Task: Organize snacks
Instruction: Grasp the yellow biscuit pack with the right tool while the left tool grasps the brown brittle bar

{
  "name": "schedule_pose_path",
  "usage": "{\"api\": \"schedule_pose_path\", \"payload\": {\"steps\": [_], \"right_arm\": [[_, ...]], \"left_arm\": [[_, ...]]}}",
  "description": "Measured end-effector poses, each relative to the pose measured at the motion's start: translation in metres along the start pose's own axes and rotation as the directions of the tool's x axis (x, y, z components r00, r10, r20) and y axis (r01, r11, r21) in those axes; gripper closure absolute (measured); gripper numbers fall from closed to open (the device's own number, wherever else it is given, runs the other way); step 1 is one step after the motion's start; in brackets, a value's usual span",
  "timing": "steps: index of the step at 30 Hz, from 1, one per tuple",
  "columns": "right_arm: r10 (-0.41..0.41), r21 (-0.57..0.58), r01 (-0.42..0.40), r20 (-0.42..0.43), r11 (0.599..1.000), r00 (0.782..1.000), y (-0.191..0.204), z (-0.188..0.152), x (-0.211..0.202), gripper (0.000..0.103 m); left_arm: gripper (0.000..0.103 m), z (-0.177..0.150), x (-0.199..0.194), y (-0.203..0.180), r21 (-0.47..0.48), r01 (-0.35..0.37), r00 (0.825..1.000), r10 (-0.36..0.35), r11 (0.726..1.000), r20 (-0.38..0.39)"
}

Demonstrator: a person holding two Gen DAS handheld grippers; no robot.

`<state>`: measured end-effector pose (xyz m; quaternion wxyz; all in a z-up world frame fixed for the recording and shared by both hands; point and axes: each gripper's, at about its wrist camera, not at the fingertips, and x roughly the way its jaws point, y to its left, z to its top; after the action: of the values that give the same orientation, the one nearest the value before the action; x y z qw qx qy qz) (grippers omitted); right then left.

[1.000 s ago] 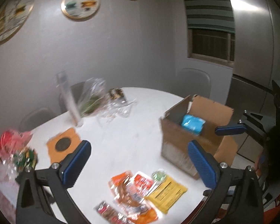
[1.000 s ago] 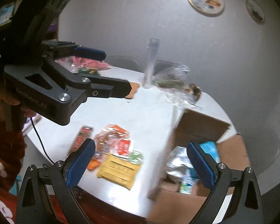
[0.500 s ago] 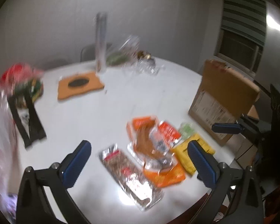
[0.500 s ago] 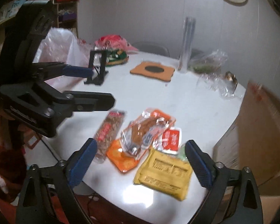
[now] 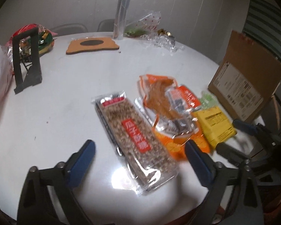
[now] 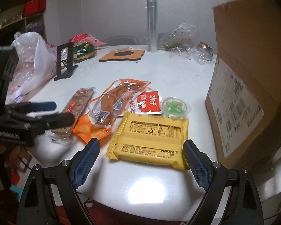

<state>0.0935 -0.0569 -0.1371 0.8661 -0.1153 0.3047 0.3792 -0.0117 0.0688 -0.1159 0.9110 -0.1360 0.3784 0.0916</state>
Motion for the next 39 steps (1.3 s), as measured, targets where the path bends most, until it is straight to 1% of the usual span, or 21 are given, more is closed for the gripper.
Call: {"api": "schedule_pose_path", "payload": {"steps": [1, 2, 3, 4, 5, 6, 8, 10, 12, 14, 17, 18, 20, 24, 25, 27, 28, 31, 34, 39], "right_arm": [[-0.001, 0.004, 0.001, 0.002, 1.000, 1.000, 0.000, -0.001, 0.000, 0.014], [-0.006, 0.005, 0.006, 0.005, 1.000, 1.000, 0.000, -0.002, 0.001, 0.014], [-0.013, 0.005, 0.013, 0.008, 1.000, 1.000, 0.000, -0.002, 0.001, 0.014], [-0.026, 0.005, 0.026, 0.012, 1.000, 1.000, 0.001, -0.003, 0.002, 0.014], [-0.042, 0.005, 0.042, 0.013, 0.999, 0.999, 0.000, -0.004, 0.003, 0.014], [-0.046, 0.007, 0.046, 0.015, 0.999, 0.999, 0.000, -0.003, 0.005, 0.014], [-0.033, 0.021, 0.032, 0.018, 0.999, 0.999, -0.001, -0.004, 0.005, 0.014], [-0.034, 0.024, 0.033, 0.021, 0.999, 0.999, -0.001, -0.005, 0.004, 0.014], [-0.036, 0.024, 0.035, 0.024, 0.999, 0.999, -0.001, -0.005, 0.003, 0.014], [-0.038, 0.036, 0.037, 0.026, 0.999, 0.999, -0.002, -0.006, 0.000, 0.014], [-0.042, 0.059, 0.040, 0.034, 0.997, 0.999, -0.005, -0.007, -0.004, 0.014], [-0.042, 0.065, 0.040, 0.036, 0.997, 0.998, -0.005, -0.007, -0.004, 0.014], [-0.039, 0.075, 0.036, 0.036, 0.997, 0.999, -0.005, -0.008, -0.004, 0.014], [-0.045, 0.080, 0.042, 0.036, 0.996, 0.998, -0.006, -0.008, 0.000, 0.014], [-0.046, 0.083, 0.043, 0.036, 0.996, 0.998, -0.006, -0.008, 0.001, 0.014], [-0.042, 0.090, 0.038, 0.037, 0.995, 0.998, -0.007, -0.008, 0.001, 0.014], [-0.041, 0.092, 0.038, 0.039, 0.995, 0.998, -0.007, -0.008, 0.001, 0.014], [-0.038, 0.094, 0.033, 0.044, 0.995, 0.998, -0.008, -0.008, 0.001, 0.014], [-0.041, 0.100, 0.037, 0.042, 0.994, 0.998, -0.011, -0.008, 0.001, 0.014], [-0.046, 0.100, 0.043, 0.035, 0.994, 0.998, -0.011, -0.007, 0.006, 0.014]], "left_arm": [[0.017, -0.002, -0.001, -0.002, 0.019, -0.038, 0.999, 0.037, 0.999, 0.017], [0.021, -0.003, -0.001, -0.003, 0.027, -0.052, 0.999, 0.052, 0.998, 0.012], [0.024, -0.005, -0.004, -0.003, 0.032, -0.049, 0.999, 0.049, 0.998, 0.018], [0.033, -0.005, -0.006, -0.002, 0.029, -0.040, 0.999, 0.039, 0.999, 0.020], [0.038, -0.006, -0.007, -0.001, 0.027, -0.034, 0.999, 0.033, 0.999, 0.019], [0.040, -0.006, -0.008, 0.000, 0.033, -0.036, 0.999, 0.035, 0.999, 0.016], [0.048, -0.007, -0.010, 0.003, 0.047, -0.043, 0.999, 0.042, 0.998, 0.013], [0.051, -0.008, -0.012, 0.007, 0.052, -0.027, 1.000, 0.027, 0.998, 0.009], [0.056, -0.009, -0.016, 0.011, 0.060, -0.031, 0.999, 0.031, 0.998, 0.010], [0.057, -0.010, -0.018, 0.014, 0.072, -0.049, 0.999, 0.049, 0.996, 0.010], [0.056, -0.006, -0.016, 0.018, 0.060, -0.036, 0.999, 0.036, 0.998, 0.004], [0.055, -0.005, -0.015, 0.019, 0.056, -0.037, 0.999, 0.037, 0.998, 0.003], [0.049, -0.001, -0.008, 0.018, 0.055, -0.052, 0.999, 0.052, 0.997, -0.004], [0.048, 0.007, 0.002, 0.016, 0.055, -0.056, 0.998, 0.056, 0.997, 0.007], [0.048, 0.008, 0.003, 0.016, 0.055, -0.054, 0.999, 0.054, 0.997, 0.007], [0.055, 0.009, 0.004, 0.015, 0.066, -0.064, 0.998, 0.064, 0.996, 0.010], [0.061, 0.009, 0.005, 0.015, 0.075, -0.076, 0.997, 0.076, 0.994, 0.014], [0.062, 0.009, 0.003, 0.019, 0.061, -0.056, 0.998, 0.055, 0.997, 0.020], [0.062, 0.009, 0.000, 0.026, 0.033, -0.020, 0.999, 0.019, 0.999, 0.028], [0.062, 0.012, -0.009, 0.030, 0.014, -0.016, 0.998, 0.015, 1.000, 0.057]]}}
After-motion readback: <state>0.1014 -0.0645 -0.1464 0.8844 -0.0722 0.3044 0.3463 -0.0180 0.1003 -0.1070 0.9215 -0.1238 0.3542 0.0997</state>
